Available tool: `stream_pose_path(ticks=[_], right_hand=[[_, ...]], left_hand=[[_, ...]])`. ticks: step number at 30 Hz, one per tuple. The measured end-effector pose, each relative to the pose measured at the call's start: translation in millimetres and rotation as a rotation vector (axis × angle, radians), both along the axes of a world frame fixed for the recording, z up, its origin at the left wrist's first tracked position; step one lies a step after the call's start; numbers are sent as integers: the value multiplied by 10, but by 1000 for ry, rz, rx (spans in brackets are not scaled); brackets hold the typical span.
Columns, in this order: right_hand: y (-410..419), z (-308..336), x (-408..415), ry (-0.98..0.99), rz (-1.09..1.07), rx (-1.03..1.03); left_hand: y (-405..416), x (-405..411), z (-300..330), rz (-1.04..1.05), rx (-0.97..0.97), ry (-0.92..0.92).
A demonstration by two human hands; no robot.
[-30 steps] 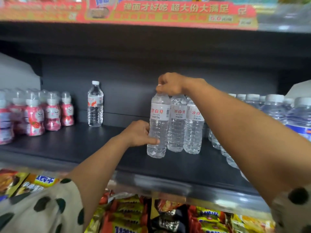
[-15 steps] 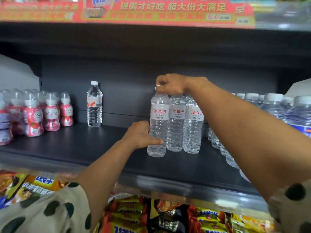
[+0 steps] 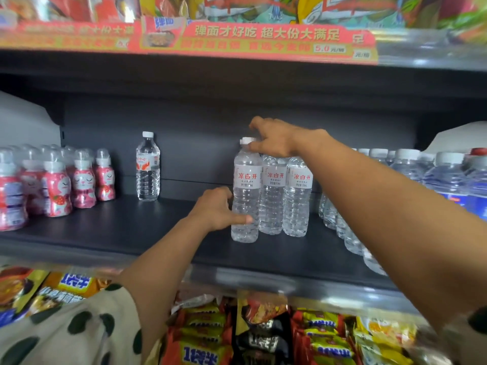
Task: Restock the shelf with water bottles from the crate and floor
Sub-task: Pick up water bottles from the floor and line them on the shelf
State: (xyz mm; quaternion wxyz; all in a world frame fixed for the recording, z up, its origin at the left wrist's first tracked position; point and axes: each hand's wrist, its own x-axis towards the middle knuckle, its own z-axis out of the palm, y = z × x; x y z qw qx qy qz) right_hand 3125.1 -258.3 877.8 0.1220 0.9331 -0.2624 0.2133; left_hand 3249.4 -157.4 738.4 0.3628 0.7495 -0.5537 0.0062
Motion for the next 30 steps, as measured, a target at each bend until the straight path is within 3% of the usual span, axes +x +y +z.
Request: stream_pose_path(ticks=[5, 10, 14, 20, 30], right_hand=[[476, -384, -477, 7, -102, -45], [1042, -1209, -977, 186, -250, 121], [1576, -2016, -1352, 227, -324, 199], [2232, -3069, -1866, 288, -424, 288], [2420, -5018, -2419, 374, -495, 561]], left_hand=[[437, -197, 53, -52, -20, -80], [928, -520, -187, -110, 135, -247], [1347, -881, -742, -186, 315, -426], [1747, -1313, -1604, -282, 505, -555], [1693, -1926, -3364, -468, 719, -584]])
